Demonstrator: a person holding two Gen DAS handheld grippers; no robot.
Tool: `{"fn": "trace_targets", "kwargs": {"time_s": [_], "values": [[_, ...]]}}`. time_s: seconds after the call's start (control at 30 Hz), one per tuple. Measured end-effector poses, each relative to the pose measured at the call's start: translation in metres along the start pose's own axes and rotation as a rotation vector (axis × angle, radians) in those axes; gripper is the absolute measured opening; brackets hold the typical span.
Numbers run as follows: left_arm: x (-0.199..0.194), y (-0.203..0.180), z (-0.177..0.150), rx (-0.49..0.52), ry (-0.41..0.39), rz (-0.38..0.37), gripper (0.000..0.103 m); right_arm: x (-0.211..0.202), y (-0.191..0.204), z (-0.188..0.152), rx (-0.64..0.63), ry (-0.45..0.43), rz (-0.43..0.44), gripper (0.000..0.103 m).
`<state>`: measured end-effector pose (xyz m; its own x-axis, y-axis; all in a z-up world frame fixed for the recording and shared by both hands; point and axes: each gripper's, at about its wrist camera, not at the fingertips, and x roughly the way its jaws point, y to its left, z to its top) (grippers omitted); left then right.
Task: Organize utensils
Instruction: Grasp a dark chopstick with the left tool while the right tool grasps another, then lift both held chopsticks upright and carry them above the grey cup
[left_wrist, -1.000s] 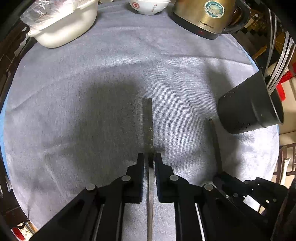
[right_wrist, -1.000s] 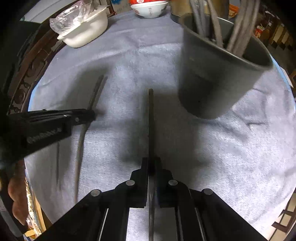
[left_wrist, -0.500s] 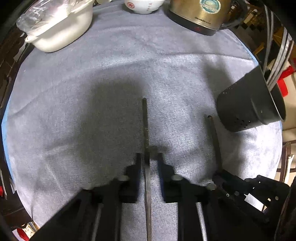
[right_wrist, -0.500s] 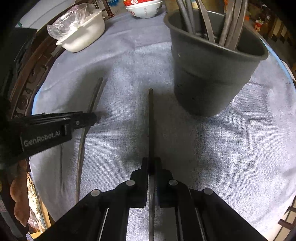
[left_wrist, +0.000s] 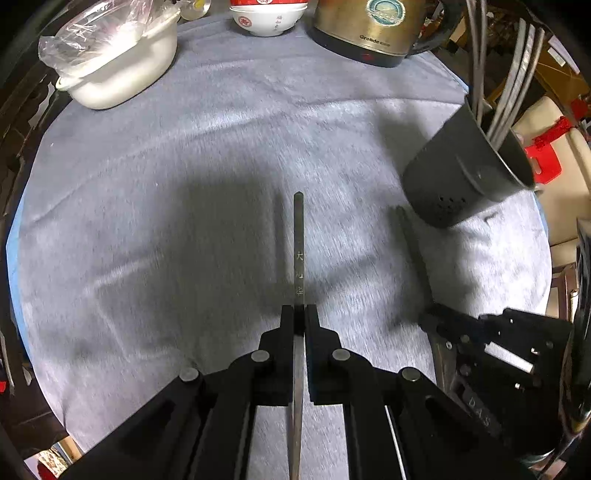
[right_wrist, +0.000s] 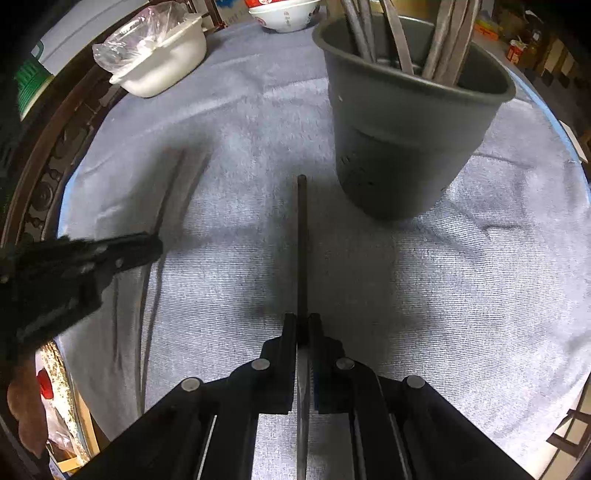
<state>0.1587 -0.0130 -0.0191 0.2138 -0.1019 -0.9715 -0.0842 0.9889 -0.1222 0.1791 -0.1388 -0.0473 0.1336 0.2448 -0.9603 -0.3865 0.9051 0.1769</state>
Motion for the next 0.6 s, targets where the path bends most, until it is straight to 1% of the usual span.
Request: {"fn": "trace_targets", "kwargs": {"time_s": [0.23,0.4,0.53,0.6], "values": [[0.006,-0.003,-0.014,0.003,0.015,-0.004,0.005,0.000,0.004,-0.001,-0.006,0.002,0.000,0.007],[0.018,0.007,-0.017,-0.013,0.077,-0.029,0.006,0.000,0.001,0.003,0.023,0.014,0.029,0.009],[0.030,0.022,-0.010,-0.017,0.099,-0.042,0.007,-0.003,-0.002,0.008,0.035,0.013,0.040,0.009],[0.032,0.023,-0.010,-0.016,0.105,-0.042,0.007,-0.003,0.000,0.011,0.038,0.013,0.035,0.009]]}}
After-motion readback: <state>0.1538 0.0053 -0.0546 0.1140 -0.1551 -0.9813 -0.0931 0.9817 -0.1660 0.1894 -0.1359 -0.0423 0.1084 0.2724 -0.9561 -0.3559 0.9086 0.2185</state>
